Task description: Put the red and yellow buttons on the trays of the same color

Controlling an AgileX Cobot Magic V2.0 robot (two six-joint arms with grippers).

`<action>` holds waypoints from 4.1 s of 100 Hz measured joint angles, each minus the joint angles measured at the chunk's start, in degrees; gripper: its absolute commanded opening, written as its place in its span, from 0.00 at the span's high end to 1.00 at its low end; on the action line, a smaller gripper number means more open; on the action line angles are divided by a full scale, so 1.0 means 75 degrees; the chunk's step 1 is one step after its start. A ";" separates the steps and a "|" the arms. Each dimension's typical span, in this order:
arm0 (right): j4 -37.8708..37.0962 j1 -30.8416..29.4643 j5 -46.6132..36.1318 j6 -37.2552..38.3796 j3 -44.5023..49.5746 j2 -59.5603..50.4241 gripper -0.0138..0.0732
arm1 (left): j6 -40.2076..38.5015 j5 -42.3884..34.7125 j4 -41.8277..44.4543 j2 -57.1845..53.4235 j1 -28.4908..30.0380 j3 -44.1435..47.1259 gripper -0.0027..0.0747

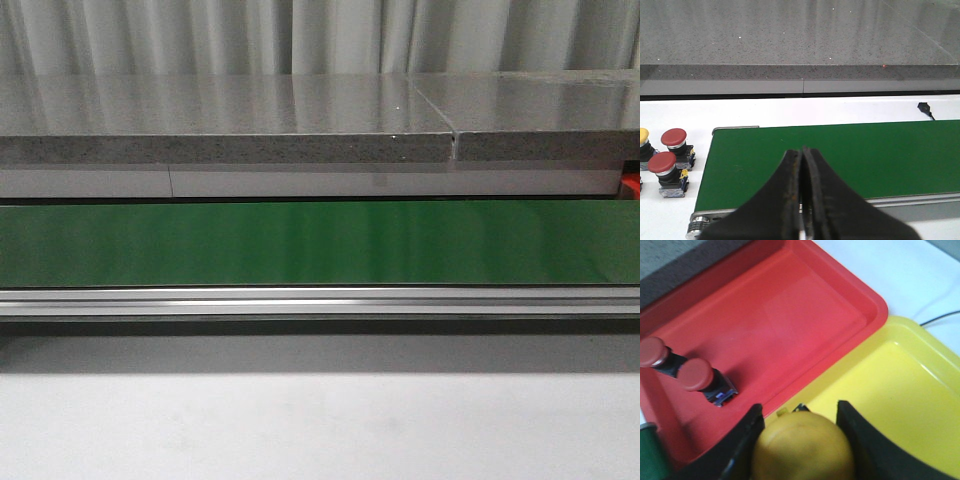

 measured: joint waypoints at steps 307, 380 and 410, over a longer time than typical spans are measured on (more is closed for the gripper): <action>0.0354 0.5361 0.0172 -0.1905 0.1808 -0.4005 0.20 | 0.0000 0.0000 0.0000 0.0000 0.0000 0.0000 0.99; 0.0354 0.5372 0.0383 -0.1905 0.3274 -0.6265 0.92 | 0.0000 0.0000 0.0000 0.0000 0.0000 0.0000 0.99; 0.0354 0.5372 0.0413 -0.1905 0.3274 -0.6265 0.92 | 0.0000 0.0000 0.0000 0.0000 0.0000 0.0000 0.99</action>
